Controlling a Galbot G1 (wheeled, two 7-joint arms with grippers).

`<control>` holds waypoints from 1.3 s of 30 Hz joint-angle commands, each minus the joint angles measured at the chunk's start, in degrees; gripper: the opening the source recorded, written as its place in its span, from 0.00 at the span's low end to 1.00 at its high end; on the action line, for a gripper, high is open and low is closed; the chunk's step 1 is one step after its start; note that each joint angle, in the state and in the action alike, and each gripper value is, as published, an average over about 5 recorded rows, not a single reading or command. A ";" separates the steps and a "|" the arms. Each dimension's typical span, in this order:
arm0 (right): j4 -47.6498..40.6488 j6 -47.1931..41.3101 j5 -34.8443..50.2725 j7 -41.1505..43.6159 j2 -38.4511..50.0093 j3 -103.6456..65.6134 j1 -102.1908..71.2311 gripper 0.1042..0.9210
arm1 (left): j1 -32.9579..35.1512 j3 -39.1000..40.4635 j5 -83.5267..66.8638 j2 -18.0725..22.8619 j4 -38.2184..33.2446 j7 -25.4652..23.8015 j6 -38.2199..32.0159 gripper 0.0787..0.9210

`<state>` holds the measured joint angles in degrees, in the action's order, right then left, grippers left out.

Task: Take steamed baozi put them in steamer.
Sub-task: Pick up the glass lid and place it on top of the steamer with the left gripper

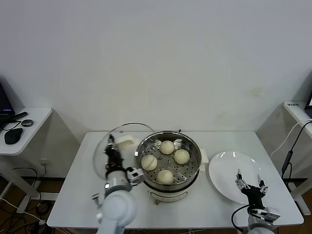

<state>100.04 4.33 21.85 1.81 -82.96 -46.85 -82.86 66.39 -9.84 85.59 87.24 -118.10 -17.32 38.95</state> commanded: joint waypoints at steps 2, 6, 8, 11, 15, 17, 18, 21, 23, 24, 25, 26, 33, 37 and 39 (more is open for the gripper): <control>0.02 -0.01 -1.47 -0.09 -1.86 -0.86 -0.41 0.88 | -9.82 17.02 -5.55 3.37 6.34 -1.59 0.58 0.11; 0.38 -0.41 -1.94 -0.25 -2.46 -0.95 -0.16 0.88 | -12.42 19.53 -5.07 4.34 9.44 -0.47 0.59 0.11; 0.62 -0.55 -2.14 -0.30 -2.67 -1.05 -0.08 0.88 | -13.05 20.53 -4.32 4.21 10.45 -0.22 0.59 0.11; 0.81 -0.63 -2.28 -0.34 -2.89 -1.30 -0.12 0.88 | -13.31 21.40 -2.59 3.72 11.76 0.01 0.58 0.11; 0.78 -0.67 -2.34 -0.36 -2.91 -1.50 -0.25 0.88 | -12.40 21.77 0.32 2.99 12.28 -0.15 0.52 0.11; 0.75 -0.77 -2.30 -0.38 -2.90 -1.51 -0.22 0.88 | -12.10 21.39 2.21 2.99 12.98 0.20 0.35 0.11; 0.74 -0.82 -2.27 -0.38 -2.92 -1.48 -0.18 0.88 | -12.06 21.10 3.32 3.06 13.60 0.60 0.23 0.11; 0.75 -0.90 -2.19 -0.39 -3.05 -1.33 -0.11 0.88 | -11.91 20.28 6.86 3.34 15.57 1.86 -0.20 0.11; 0.72 -0.93 -2.10 -0.39 -3.09 -1.24 -0.11 0.88 | -11.55 20.02 8.87 3.44 16.46 2.61 -0.59 0.11; 0.71 -0.95 -2.03 -0.39 -3.09 -1.21 -0.12 0.88 | -11.32 19.98 9.64 3.44 16.75 2.87 -0.78 0.11; 0.73 -1.02 -1.89 -0.40 -3.09 -1.20 -0.13 0.88 | -11.11 19.96 10.22 3.44 17.01 3.08 -0.94 0.11; 0.80 -1.11 -1.74 -0.42 -3.08 -1.20 -0.13 0.88 | -10.95 19.93 10.62 3.45 17.23 3.18 -1.03 0.11; 1.38 -1.55 -1.12 -0.46 -3.04 -1.07 -0.10 0.88 | -10.36 19.02 11.47 3.75 18.12 3.29 -1.26 0.11; 1.32 -1.65 -0.80 -0.46 -3.02 -0.96 -0.05 0.88 | -9.90 18.81 11.72 3.80 17.87 2.66 -1.26 0.11; 1.27 -1.64 -0.81 -0.46 -3.00 -0.93 -0.01 0.88 | -9.67 18.69 11.84 3.82 17.91 2.59 -1.29 0.11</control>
<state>101.24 2.79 20.63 1.36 -85.90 -47.80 -82.92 56.49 8.73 94.65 90.95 -101.71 -14.92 37.92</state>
